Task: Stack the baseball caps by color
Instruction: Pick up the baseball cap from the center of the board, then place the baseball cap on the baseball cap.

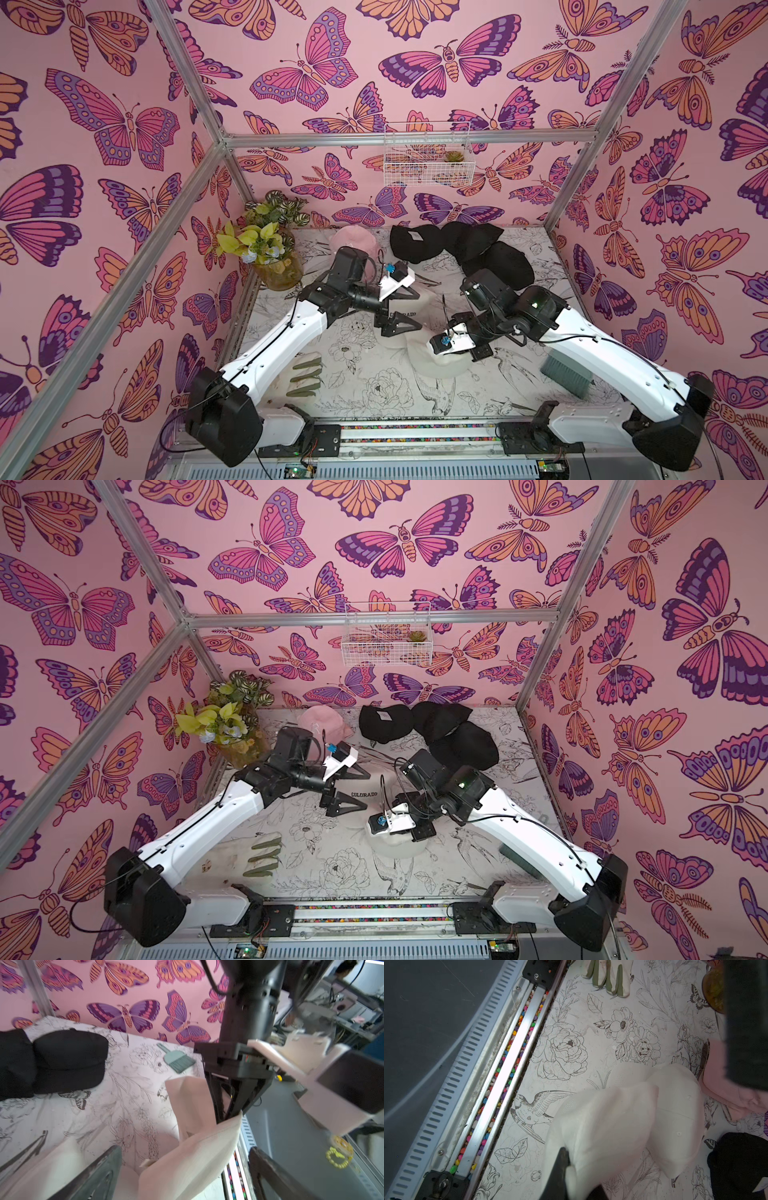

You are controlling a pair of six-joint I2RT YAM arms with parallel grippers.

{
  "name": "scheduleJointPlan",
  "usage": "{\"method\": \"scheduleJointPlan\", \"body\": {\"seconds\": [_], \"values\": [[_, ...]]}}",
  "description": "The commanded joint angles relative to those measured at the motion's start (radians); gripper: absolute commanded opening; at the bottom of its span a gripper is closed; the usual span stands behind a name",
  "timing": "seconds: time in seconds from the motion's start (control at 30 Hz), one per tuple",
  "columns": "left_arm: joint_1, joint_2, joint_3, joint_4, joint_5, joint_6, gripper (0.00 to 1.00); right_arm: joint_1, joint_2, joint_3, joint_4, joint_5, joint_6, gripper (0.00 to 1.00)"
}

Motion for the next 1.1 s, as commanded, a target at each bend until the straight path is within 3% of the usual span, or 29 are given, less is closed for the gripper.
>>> {"method": "scheduleJointPlan", "body": {"seconds": [0.0, 0.1, 0.2, 0.57, 1.07], "values": [[-0.018, 0.036, 0.019, -0.147, -0.097, 0.137, 0.89, 0.009, -0.032, -0.017, 0.027, 0.020, -0.032, 0.00], [-0.034, 0.057, 0.032, -0.147, -0.146, 0.136, 0.76, 0.010, -0.026, -0.020, 0.027, 0.010, -0.026, 0.00], [-0.036, 0.056, 0.026, -0.147, -0.110, 0.152, 0.71, 0.009, -0.016, -0.023, 0.030, 0.013, -0.024, 0.00], [-0.049, 0.047, -0.013, -0.147, -0.066, 0.207, 0.76, 0.010, 0.003, -0.029, 0.060, 0.004, -0.042, 0.00], [-0.056, 0.087, -0.019, -0.149, -0.139, 0.193, 0.76, 0.008, 0.023, -0.010, 0.102, 0.029, -0.072, 0.00]]}}
